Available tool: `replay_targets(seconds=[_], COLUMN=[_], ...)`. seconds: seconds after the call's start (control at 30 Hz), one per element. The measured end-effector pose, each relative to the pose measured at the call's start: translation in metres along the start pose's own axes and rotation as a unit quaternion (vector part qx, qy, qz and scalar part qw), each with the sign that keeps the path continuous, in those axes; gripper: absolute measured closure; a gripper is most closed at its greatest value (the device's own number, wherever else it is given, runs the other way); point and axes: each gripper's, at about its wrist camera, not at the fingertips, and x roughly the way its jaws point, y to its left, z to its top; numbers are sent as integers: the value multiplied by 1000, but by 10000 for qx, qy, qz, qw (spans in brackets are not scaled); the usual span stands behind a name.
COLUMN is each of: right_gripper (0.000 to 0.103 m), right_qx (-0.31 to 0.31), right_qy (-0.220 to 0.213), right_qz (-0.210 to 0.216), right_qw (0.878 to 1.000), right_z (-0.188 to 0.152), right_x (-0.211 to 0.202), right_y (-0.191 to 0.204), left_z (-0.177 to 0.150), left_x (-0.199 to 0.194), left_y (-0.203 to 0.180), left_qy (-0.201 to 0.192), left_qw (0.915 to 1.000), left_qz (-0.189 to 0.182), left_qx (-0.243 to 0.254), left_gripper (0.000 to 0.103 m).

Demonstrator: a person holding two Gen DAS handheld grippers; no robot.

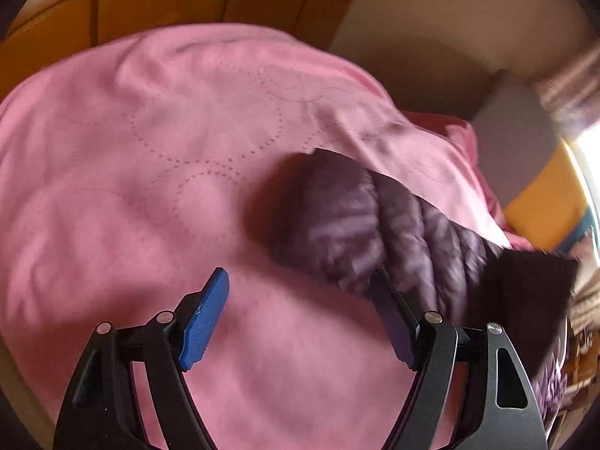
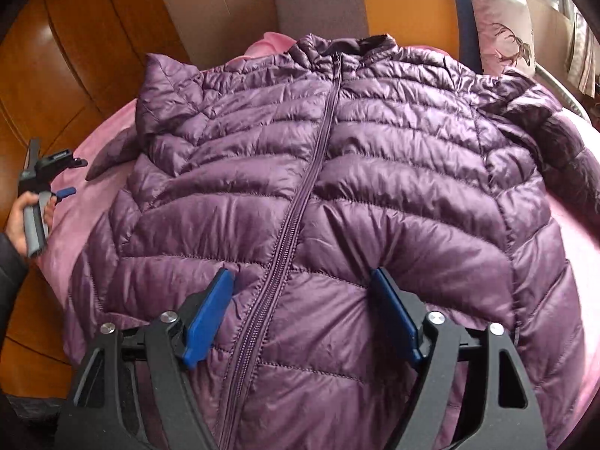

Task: Fold large clothes
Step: 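Lay the jacket flat, zipper up, and open both tools, then grasp the jacket's side edge and sleeve with the right tool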

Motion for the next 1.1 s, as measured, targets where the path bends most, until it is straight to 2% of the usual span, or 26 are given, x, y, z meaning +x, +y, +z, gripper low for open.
replay_targets(seconds=[0.1,0.13,0.17,0.2,0.23,0.27,0.33,0.4,0.53,0.6,0.7,0.83,0.9,1.0,1.03,1.07,1.1], right_gripper=[19,18,16,15,14,13,13,13,12,12,12,12,12,12,12,12,12], right_qx=[-58,-85,-107,-126,-143,-156,-152,-149,-139,-134,-154,-180,-171,-160,-153,-145,-139], right_qy=[-30,-43,-57,-70,-82,-95,-117,-135,-199,-235,-266,-321,-342,-364,-372,-375,-369], right_qz=[-21,-30,-37,-52,-74,-94,-94,-79,-34,-36,-62,-80,-77,-68,-65,-57,-51], right_qw=[10000,9999,9999,9999,9998,9998,9998,9998,9997,9996,9995,9993,9992,9992,9992,9992,9992], right_z=[-4,-5,-5,-6,-6,-7,-7,-7,-8,-9,-10,-11,-12,-13,-13,-13,-13], right_x=[7,10,11,12,13,14,15,15,14,14,15,15,15,14,14,14,13], right_y=[0,2,2,2,3,3,2,1,-1,-1,0,-1,-1,-2,-2,-2,-2], left_z=[11,13,13,13,13,10,8,7,-2,-10,-23,-40,-41,-41,-41,-43,-45], left_x=[23,28,30,31,29,23,4,-16,-60,-68,-61,-58,-63,-90,-97,-110,-120], left_y=[5,6,7,3,1,2,12,27,71,93,117,137,142,125,118,107,99], left_qy=[152,175,174,190,167,54,-201,-437,-876,-827,-505,-320,-251,-555,-659,-860,-1035], left_qw=[9993,9991,9994,9998,9998,9999,9998,9989,9937,9903,9870,9769,9768,9769,9769,9758,9747], left_qz=[195,179,126,59,90,103,91,137,601,1066,1475,2055,2032,1999,1981,1974,1953], left_qx=[-292,-345,-264,-21,85,118,33,-103,-365,-326,-398,-485,-628,-518,-466,-386,-323], left_gripper=[27,32,57,78,92,100,101,102,102,102,102,103,103,101,88,63,48])
